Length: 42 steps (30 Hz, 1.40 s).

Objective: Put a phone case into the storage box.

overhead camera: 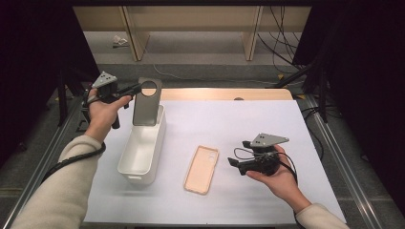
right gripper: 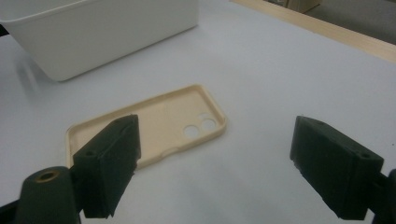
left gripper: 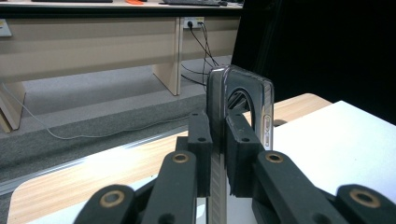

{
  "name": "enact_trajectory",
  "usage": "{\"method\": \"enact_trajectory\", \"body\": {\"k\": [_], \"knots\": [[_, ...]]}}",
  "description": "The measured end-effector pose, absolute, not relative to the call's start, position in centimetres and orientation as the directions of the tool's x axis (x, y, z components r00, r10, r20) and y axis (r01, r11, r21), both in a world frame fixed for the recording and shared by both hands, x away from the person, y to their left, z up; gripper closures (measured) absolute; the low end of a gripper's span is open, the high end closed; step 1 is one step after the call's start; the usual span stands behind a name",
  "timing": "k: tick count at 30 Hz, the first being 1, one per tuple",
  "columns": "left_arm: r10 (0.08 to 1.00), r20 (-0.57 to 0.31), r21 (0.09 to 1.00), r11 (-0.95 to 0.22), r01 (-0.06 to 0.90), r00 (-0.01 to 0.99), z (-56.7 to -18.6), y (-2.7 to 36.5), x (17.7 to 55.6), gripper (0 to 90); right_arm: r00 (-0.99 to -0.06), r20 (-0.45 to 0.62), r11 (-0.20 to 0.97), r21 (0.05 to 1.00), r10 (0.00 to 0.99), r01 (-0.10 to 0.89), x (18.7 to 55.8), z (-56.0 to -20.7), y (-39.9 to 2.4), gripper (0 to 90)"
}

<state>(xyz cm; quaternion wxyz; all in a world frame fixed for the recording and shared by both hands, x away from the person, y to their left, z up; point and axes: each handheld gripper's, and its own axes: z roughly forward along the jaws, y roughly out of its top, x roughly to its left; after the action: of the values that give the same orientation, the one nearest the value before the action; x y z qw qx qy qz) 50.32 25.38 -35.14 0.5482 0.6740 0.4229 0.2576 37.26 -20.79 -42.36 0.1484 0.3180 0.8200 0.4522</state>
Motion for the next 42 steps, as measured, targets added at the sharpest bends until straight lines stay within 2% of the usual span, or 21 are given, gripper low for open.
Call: {"method": "enact_trajectory", "body": {"k": [42], "knots": [[0.855,-0.108,0.947,-0.067,0.315,0.508,-36.5,24.9,52.0,81.5,-0.755,0.047,0.389,0.835,0.654,0.389,37.3,-42.4,-20.8,17.0]]}}
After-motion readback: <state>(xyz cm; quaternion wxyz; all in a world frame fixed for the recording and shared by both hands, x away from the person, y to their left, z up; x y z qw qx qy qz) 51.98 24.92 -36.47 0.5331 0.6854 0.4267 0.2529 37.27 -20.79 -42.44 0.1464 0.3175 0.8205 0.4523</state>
